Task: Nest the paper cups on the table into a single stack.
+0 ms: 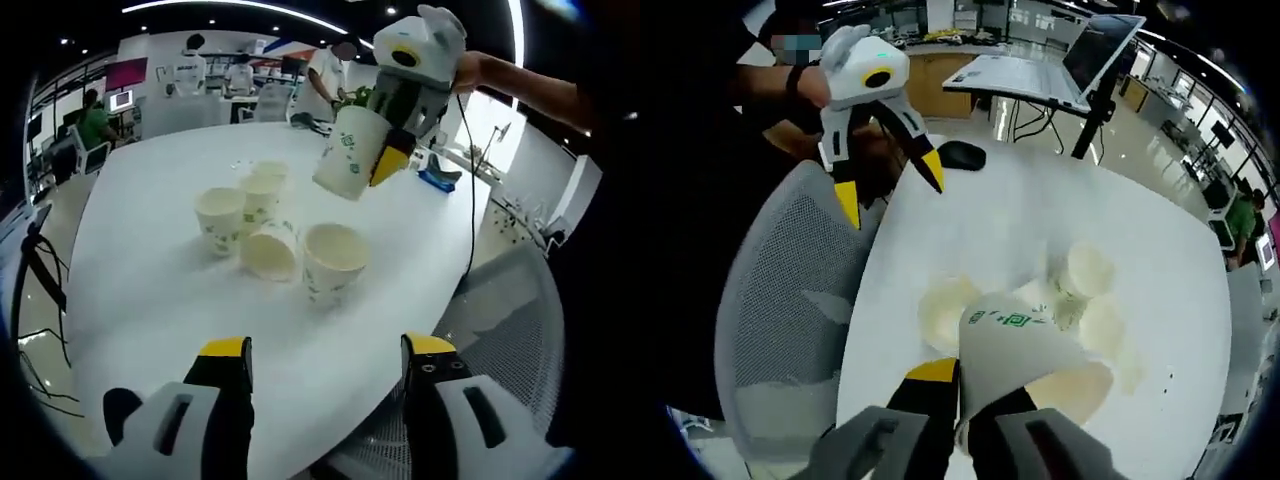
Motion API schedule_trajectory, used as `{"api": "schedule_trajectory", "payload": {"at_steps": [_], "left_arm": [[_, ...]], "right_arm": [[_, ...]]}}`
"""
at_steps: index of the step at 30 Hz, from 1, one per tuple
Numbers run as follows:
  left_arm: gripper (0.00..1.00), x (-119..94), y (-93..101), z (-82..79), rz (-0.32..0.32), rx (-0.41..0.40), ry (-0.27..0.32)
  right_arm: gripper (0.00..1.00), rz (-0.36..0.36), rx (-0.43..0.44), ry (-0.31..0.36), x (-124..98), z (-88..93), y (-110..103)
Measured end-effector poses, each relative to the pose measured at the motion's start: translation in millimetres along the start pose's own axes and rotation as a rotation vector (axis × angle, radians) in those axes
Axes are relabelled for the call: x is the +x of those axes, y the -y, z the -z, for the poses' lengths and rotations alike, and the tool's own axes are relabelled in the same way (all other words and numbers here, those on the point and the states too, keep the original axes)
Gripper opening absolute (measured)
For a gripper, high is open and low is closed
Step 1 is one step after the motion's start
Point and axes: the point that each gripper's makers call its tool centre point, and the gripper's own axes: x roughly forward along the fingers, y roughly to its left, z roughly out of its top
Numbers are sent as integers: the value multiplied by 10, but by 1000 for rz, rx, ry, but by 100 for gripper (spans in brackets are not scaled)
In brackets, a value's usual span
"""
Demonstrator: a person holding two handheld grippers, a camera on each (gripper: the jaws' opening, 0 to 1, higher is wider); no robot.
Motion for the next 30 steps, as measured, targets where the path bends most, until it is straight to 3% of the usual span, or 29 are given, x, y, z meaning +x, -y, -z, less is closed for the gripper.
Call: {"api": "schedule_trajectory", "payload": {"at_steps": [11,30], "left_arm": [[59,-29,-26,-9,-7,-6,12],[61,-57,-22,-14,-2,-6,18]], "right_arm": [[0,-47,-137,-155,189,72,-124],[0,-94,-222,-262,446,131,-122]]}}
